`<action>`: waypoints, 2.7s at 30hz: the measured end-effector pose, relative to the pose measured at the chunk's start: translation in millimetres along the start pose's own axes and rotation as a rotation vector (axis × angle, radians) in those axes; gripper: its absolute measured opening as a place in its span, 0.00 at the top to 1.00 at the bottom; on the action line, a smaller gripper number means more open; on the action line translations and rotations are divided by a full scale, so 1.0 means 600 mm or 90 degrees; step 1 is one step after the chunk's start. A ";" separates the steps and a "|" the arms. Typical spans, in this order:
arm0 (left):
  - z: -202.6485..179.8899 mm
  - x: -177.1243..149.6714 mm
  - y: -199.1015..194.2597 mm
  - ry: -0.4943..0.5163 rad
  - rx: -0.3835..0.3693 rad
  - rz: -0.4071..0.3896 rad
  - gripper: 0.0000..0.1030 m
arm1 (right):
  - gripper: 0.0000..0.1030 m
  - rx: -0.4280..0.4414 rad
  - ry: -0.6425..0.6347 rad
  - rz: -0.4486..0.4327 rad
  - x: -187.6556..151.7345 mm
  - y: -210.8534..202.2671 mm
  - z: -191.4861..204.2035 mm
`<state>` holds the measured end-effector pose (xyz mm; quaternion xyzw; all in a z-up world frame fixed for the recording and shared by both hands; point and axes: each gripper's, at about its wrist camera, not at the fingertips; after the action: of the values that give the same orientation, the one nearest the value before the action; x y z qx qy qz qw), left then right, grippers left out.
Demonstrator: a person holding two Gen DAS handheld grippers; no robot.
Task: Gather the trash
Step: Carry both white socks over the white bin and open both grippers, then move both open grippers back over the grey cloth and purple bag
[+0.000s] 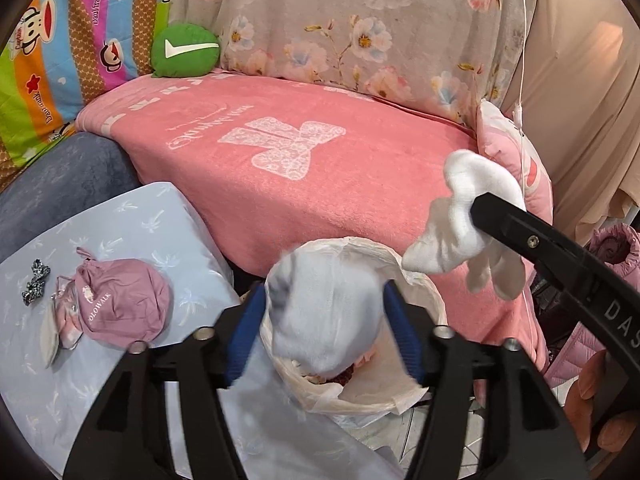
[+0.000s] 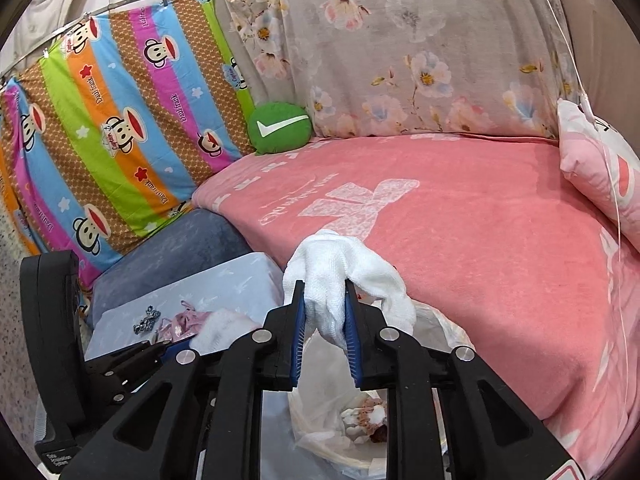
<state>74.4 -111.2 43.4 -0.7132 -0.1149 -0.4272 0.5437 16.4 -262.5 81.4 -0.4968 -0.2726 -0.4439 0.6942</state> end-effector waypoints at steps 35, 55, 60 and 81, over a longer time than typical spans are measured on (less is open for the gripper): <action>0.082 -0.022 -0.025 -0.058 0.062 0.001 0.28 | 0.64 0.037 -0.024 0.038 -0.031 0.023 0.066; 0.265 -0.084 -0.014 -0.140 0.150 0.046 0.21 | 0.55 0.082 -0.064 0.106 -0.090 0.116 0.190; 0.324 -0.111 -0.007 -0.159 0.181 0.065 0.16 | 0.54 0.093 -0.072 0.126 -0.107 0.150 0.220; 0.482 -0.155 0.071 -0.263 0.203 0.131 0.12 | 0.46 0.113 -0.083 0.201 -0.170 0.339 0.323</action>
<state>184.5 152.9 -66.5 -0.6986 -0.2159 -0.1918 0.6547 162.1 -23.7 -24.0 -0.4980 -0.2736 -0.2707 0.7771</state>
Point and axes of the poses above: each gripper's, at about its wrist camera, not at the fingertips, and y roughly the way its jaws point, z to its left, x to its top, and after that the axes turned 12 degrees about x, right-handed
